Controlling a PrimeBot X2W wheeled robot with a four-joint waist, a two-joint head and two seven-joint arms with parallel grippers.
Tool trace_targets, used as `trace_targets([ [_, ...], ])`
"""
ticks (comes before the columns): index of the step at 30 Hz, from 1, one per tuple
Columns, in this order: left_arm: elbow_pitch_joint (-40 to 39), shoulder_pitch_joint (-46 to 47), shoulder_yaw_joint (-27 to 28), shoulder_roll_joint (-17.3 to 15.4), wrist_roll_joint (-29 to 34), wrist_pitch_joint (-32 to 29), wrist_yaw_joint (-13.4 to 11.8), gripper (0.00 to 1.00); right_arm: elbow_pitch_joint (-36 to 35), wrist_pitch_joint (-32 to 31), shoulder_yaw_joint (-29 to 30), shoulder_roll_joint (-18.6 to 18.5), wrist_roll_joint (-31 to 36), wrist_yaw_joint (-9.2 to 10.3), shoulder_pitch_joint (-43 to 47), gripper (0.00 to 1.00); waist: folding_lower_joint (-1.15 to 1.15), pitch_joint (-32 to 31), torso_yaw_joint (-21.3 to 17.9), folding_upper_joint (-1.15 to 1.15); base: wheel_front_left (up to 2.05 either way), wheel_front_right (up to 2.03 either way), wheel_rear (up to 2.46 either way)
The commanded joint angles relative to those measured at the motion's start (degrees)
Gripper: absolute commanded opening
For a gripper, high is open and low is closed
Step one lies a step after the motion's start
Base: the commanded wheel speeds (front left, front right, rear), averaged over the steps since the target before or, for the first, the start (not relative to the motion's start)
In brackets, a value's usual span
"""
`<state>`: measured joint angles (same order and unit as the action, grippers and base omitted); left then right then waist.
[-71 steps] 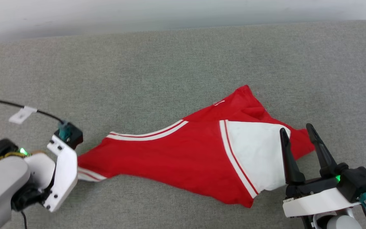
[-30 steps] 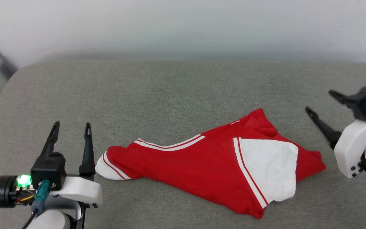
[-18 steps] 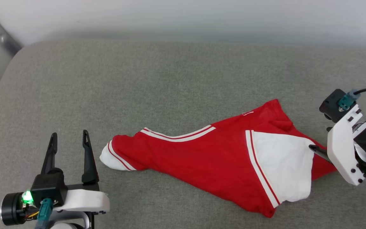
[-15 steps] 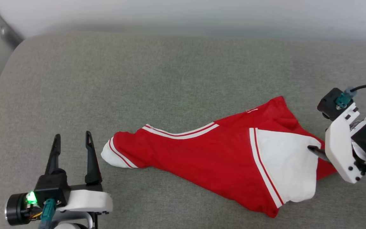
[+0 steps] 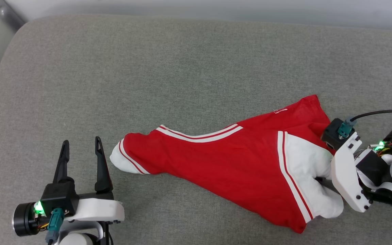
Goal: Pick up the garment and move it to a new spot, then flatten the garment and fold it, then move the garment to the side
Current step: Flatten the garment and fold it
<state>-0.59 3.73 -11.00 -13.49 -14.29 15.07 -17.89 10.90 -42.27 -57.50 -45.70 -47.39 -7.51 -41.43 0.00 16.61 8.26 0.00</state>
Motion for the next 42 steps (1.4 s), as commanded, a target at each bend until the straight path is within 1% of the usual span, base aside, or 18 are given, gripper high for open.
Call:
trace_targets([
  [1,0.23,-0.81,0.94,0.73,0.76,0.14,0.68,1.0,1.32,1.74,-1.84,1.23,-0.26,0.04,0.49,0.0,0.0,-0.27,-0.42,0.0,0.0,0.0,0.0],
  [4,1.04,-1.37,2.69,2.04,2.15,0.14,2.09,1.0,1.01,6.42,-2.04,0.11,-0.28,0.03,-2.05,0.0,0.0,-1.07,-1.18,0.0,0.0,0.0,0.0],
  [8,1.59,-2.47,4.91,3.76,3.54,0.14,3.66,1.0,0.19,12.39,0.49,-2.53,-2.09,0.05,-4.29,0.0,0.0,-2.35,-2.25,0.0,0.0,0.0,0.0],
  [13,1.63,-3.51,7.0,5.68,5.09,0.14,5.4,1.0,2.33,15.63,4.26,-7.29,-4.38,0.05,-3.9,0.0,0.0,-3.08,-2.94,0.0,0.0,0.0,0.0],
  [17,1.56,-3.48,8.11,6.71,6.15,0.14,6.86,1.0,7.31,16.43,7.15,-8.89,-6.7,0.04,-0.85,0.0,0.0,-2.53,-3.07,0.0,0.0,0.0,0.0],
  [19,1.79,-3.27,8.51,7.24,6.63,0.14,7.52,1.0,10.97,16.1,8.19,-8.46,-7.51,0.04,0.83,0.0,0.0,-2.12,-3.01,0.0,0.0,0.0,0.0],
  [23,2.36,-2.65,8.98,7.91,7.51,0.14,8.8,1.0,18.33,15.97,8.93,-5.29,-7.88,0.04,4.36,0.0,0.0,-1.63,-2.67,0.0,0.0,0.0,0.0],
  [25,2.76,-2.51,9.27,8.15,7.89,0.14,9.19,1.0,21.09,17.06,9.19,-3.78,-7.86,0.03,5.64,0.0,0.0,-1.82,-2.56,0.0,0.0,0.0,0.0],
  [27,3.1,-2.89,9.71,8.39,8.16,0.14,9.48,1.0,22.41,18.95,9.48,-2.54,-7.22,0.04,6.01,0.0,0.0,-2.42,-2.73,0.0,0.0,0.0,0.0],
  [28,3.31,-3.2,10.0,8.5,8.35,0.14,9.67,1.0,22.76,20.4,9.85,-2.4,-6.62,0.04,5.81,0.07,0.0,-2.88,-2.88,0.0,0.0,0.0,0.0],
  [30,3.59,-3.82,10.36,8.67,8.72,0.14,9.88,1.0,23.19,23.56,10.59,-2.11,-5.23,0.04,5.23,1.0,0.0,-3.97,-3.24,0.0,0.0,0.0,0.0],
  [34,4.24,-4.62,10.85,8.76,9.36,0.14,10.74,1.0,23.74,31.87,12.83,-1.91,-0.89,0.04,5.06,1.0,0.0,-6.31,-4.03,0.0,0.0,0.0,0.0],
  [37,4.58,-4.62,11.22,8.32,9.83,0.14,11.29,1.0,23.06,38.62,15.9,-1.01,2.4,0.04,6.25,1.0,0.0,-7.94,-4.74,0.0,0.0,0.0,0.0],
  [40,5.1,-3.78,11.45,7.42,10.33,0.14,12.28,1.0,21.48,45.44,20.67,0.22,6.56,0.04,7.21,1.0,0.0,-9.13,-5.57,0.0,0.0,0.0,0.0],
  [42,5.7,-2.45,11.14,6.47,10.77,0.14,13.22,1.0,20.19,49.62,24.82,1.8,9.75,0.04,8.71,1.0,0.0,-9.88,-6.01,0.0,0.0,0.0,0.0],
])
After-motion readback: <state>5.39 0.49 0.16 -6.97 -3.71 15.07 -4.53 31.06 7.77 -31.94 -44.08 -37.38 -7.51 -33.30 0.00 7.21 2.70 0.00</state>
